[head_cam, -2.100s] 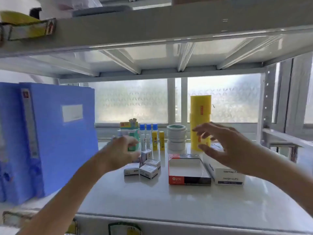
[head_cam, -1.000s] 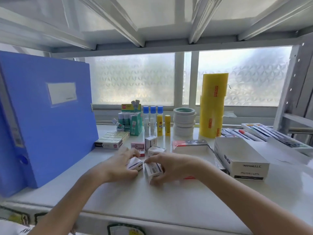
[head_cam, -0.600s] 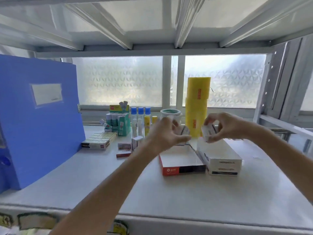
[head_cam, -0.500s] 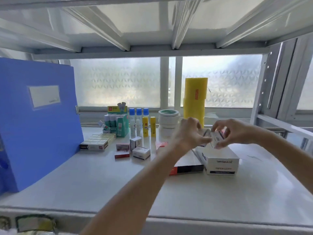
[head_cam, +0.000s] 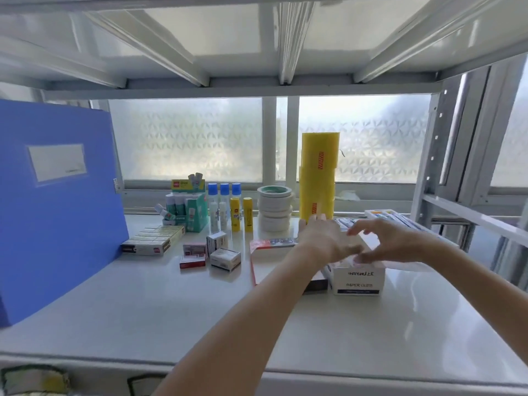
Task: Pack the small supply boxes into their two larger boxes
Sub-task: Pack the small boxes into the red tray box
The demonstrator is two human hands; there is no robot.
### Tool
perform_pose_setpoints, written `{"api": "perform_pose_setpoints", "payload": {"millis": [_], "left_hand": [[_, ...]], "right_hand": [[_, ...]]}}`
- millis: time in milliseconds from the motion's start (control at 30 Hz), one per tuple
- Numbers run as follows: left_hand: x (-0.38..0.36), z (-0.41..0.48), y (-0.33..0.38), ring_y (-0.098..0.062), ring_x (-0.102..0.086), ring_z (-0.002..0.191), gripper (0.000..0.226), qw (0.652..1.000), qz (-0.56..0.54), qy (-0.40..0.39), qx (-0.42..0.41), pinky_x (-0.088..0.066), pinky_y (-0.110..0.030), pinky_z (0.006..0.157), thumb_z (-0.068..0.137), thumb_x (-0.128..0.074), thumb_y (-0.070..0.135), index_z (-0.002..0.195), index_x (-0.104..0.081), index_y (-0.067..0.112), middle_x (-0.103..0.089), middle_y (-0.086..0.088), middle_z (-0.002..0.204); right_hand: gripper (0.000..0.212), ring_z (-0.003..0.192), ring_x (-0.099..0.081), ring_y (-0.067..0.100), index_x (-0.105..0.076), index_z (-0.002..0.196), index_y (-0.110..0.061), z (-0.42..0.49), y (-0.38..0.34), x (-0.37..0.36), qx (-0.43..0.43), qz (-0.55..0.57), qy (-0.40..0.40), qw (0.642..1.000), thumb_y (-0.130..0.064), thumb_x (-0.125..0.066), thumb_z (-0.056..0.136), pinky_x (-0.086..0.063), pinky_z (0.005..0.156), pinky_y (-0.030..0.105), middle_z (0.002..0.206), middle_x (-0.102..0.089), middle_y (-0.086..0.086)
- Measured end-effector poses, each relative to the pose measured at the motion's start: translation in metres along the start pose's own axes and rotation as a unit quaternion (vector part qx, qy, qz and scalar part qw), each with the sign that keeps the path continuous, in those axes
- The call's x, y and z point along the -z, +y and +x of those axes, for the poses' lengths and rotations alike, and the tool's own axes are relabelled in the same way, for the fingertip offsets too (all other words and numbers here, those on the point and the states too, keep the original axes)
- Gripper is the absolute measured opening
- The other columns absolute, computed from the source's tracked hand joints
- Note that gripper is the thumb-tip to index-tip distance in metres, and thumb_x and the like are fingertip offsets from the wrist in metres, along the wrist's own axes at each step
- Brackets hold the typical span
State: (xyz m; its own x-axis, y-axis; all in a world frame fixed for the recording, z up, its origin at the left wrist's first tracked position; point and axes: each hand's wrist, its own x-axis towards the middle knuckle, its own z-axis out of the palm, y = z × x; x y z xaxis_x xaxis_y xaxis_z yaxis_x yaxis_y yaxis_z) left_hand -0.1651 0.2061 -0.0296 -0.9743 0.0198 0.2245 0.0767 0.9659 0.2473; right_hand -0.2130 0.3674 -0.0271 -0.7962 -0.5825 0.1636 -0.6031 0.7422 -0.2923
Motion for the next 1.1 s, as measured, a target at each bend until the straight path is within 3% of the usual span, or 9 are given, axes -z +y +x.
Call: {"api": "perform_pose_setpoints", "payload": {"millis": [100, 233, 367, 500, 600, 700, 833, 967, 1100], "left_hand": [[0.033, -0.011, -0.043, -0.031, -0.055, 0.111, 0.054, 0.996, -0.063, 0.06, 0.025, -0.046, -0.045, 0.099, 0.09, -0.047, 0.048, 0.117, -0.062, 0.004, -0.06, -0.016, 0.122], [0.066, -0.027, -0.144, -0.023, -0.057, 0.096, 0.033, 0.989, 0.02, 0.054, 0.138, -0.049, -0.033, 0.085, 0.089, -0.051, 0.03, 0.11, -0.064, 0.007, -0.063, -0.011, 0.114], [0.057, -0.043, -0.209, -0.025, -0.057, 0.079, 0.031, 0.982, -0.024, -0.004, 0.188, -0.042, -0.033, 0.068, 0.085, -0.061, 0.04, 0.073, -0.053, 0.013, -0.058, -0.007, 0.083], [0.035, -0.049, -0.231, -0.031, -0.063, 0.096, 0.027, 0.989, 0.0, 0.039, 0.142, -0.043, -0.036, 0.077, 0.085, -0.061, 0.042, 0.075, -0.058, 0.016, -0.067, -0.011, 0.089], [0.04, -0.043, -0.221, -0.031, -0.058, 0.102, 0.027, 0.986, 0.014, 0.125, 0.106, -0.043, -0.042, 0.088, 0.09, -0.056, 0.036, 0.093, -0.063, 0.01, -0.066, -0.013, 0.101], [0.062, -0.03, -0.184, -0.03, -0.06, 0.092, 0.022, 0.975, -0.094, 0.195, 0.044, -0.051, -0.044, 0.085, 0.093, -0.054, 0.024, 0.101, -0.058, 0.004, -0.064, -0.015, 0.099], [0.075, -0.018, -0.095, -0.017, -0.062, 0.079, 0.03, 0.966, -0.244, 0.075, -0.044, -0.052, -0.016, 0.062, 0.095, -0.055, 0.019, 0.117, -0.045, 0.002, -0.066, -0.011, 0.099], [0.034, -0.008, -0.035, -0.031, -0.065, 0.1, 0.03, 0.961, -0.263, -0.05, -0.067, -0.054, -0.04, 0.089, 0.093, -0.058, 0.023, 0.115, -0.056, 0.003, -0.068, -0.02, 0.108], [0.001, -0.013, -0.032, -0.033, -0.065, 0.105, 0.033, 0.966, -0.249, -0.048, -0.046, -0.051, -0.049, 0.095, 0.095, -0.051, 0.03, 0.119, -0.062, 0.009, -0.07, -0.016, 0.116]], "right_hand": [[0.028, 0.094, -0.06, 0.014, -0.066, 0.106, -0.022, 0.01, -0.035, 0.003, 0.057, 0.055, 0.071, 0.994, -0.016, -0.069, 0.079, -0.048, 0.083, 0.015, 0.106, -0.067, -0.005], [0.027, 0.087, -0.06, 0.009, -0.064, 0.109, -0.009, 0.036, -0.118, -0.027, 0.132, 0.141, 0.017, 0.981, -0.016, -0.069, 0.083, -0.05, 0.076, 0.017, 0.102, -0.065, 0.001], [0.052, 0.105, -0.058, 0.02, -0.06, 0.119, -0.009, 0.073, -0.176, -0.088, 0.115, 0.049, -0.015, 0.992, -0.041, -0.07, 0.08, -0.051, 0.092, 0.034, 0.116, -0.066, 0.008], [0.034, 0.106, -0.054, 0.029, -0.065, 0.096, -0.007, 0.09, -0.198, -0.121, 0.085, -0.041, 0.019, 0.995, -0.035, -0.066, 0.078, -0.039, 0.075, 0.031, 0.095, -0.062, 0.011], [0.029, 0.095, -0.061, 0.029, -0.065, 0.1, -0.009, 0.081, -0.191, -0.105, 0.109, 0.028, 0.065, 0.991, -0.028, -0.067, 0.079, -0.05, 0.076, 0.034, 0.098, -0.068, 0.01], [0.032, 0.076, -0.065, 0.02, -0.062, 0.105, -0.011, 0.058, -0.155, -0.049, 0.082, 0.137, 0.129, 0.979, -0.026, -0.074, 0.079, -0.052, 0.062, 0.025, 0.089, -0.067, 0.005], [0.037, 0.081, -0.065, 0.031, -0.057, 0.105, -0.017, 0.028, -0.064, 0.017, -0.062, 0.085, 0.173, 0.979, -0.026, -0.076, 0.075, -0.057, 0.074, 0.045, 0.091, -0.065, 0.012], [0.021, 0.082, -0.067, 0.038, -0.065, 0.085, -0.025, 0.013, -0.016, 0.011, -0.107, 0.099, 0.09, 0.985, -0.023, -0.08, 0.071, -0.055, 0.078, 0.052, 0.087, -0.071, 0.018], [0.031, 0.093, -0.065, 0.027, -0.067, 0.087, -0.034, 0.002, -0.01, -0.006, -0.046, 0.081, 0.036, 0.995, -0.061, -0.065, 0.071, -0.05, 0.084, 0.039, 0.088, -0.07, 0.003]]}}
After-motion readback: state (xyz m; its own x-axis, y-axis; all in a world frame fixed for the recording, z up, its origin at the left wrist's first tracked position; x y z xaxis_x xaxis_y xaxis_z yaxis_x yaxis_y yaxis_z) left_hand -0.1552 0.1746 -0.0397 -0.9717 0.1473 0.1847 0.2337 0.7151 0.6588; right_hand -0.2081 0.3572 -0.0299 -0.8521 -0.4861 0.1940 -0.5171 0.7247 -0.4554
